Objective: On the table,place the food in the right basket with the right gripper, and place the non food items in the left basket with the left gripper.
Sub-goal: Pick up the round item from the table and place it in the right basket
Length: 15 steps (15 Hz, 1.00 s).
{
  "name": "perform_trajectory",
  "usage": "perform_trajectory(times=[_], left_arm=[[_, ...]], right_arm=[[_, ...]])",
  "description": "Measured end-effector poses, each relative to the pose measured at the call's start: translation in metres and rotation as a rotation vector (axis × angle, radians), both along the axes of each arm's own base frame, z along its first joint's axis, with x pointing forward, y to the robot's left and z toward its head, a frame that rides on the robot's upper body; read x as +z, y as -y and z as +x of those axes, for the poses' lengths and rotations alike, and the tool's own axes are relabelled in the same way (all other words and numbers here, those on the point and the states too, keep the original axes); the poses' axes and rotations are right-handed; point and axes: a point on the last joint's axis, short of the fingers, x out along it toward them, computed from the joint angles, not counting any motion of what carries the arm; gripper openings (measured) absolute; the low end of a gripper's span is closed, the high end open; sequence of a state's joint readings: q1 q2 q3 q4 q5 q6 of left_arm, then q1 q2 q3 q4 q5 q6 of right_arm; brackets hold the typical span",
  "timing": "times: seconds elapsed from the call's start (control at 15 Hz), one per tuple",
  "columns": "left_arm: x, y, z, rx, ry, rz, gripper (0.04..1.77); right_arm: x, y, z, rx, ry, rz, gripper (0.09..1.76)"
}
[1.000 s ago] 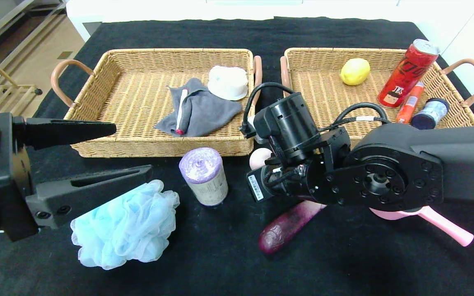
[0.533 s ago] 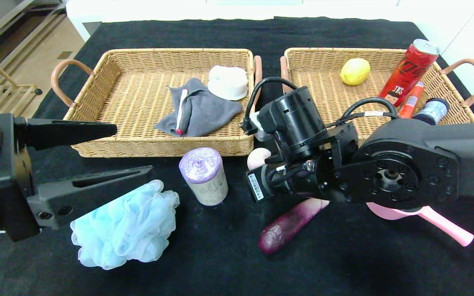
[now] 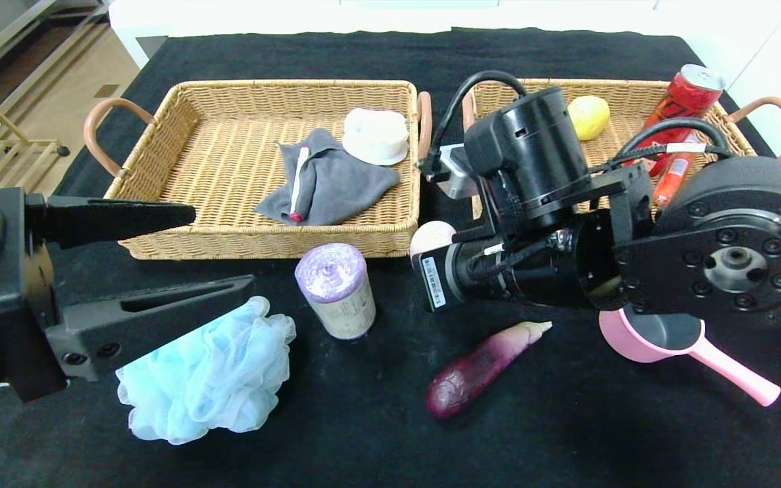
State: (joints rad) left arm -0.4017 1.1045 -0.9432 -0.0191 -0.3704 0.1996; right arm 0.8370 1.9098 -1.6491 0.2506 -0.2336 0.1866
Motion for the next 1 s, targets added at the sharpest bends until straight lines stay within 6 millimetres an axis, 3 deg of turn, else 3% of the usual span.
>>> perform_trajectory(times=[0.47, 1.0], left_arm=[[0.0, 0.0, 0.0, 0.0, 0.0, 0.0, 1.72], [-0.001, 0.001, 0.0, -0.003, -0.006, 0.003, 1.72]], right_arm=[[0.036, 0.023, -0.013, -0.017, 0.071, 0.07, 0.17], [0.07, 0.076, -0.003, -0.134, 0.175, 0.098, 0.17]])
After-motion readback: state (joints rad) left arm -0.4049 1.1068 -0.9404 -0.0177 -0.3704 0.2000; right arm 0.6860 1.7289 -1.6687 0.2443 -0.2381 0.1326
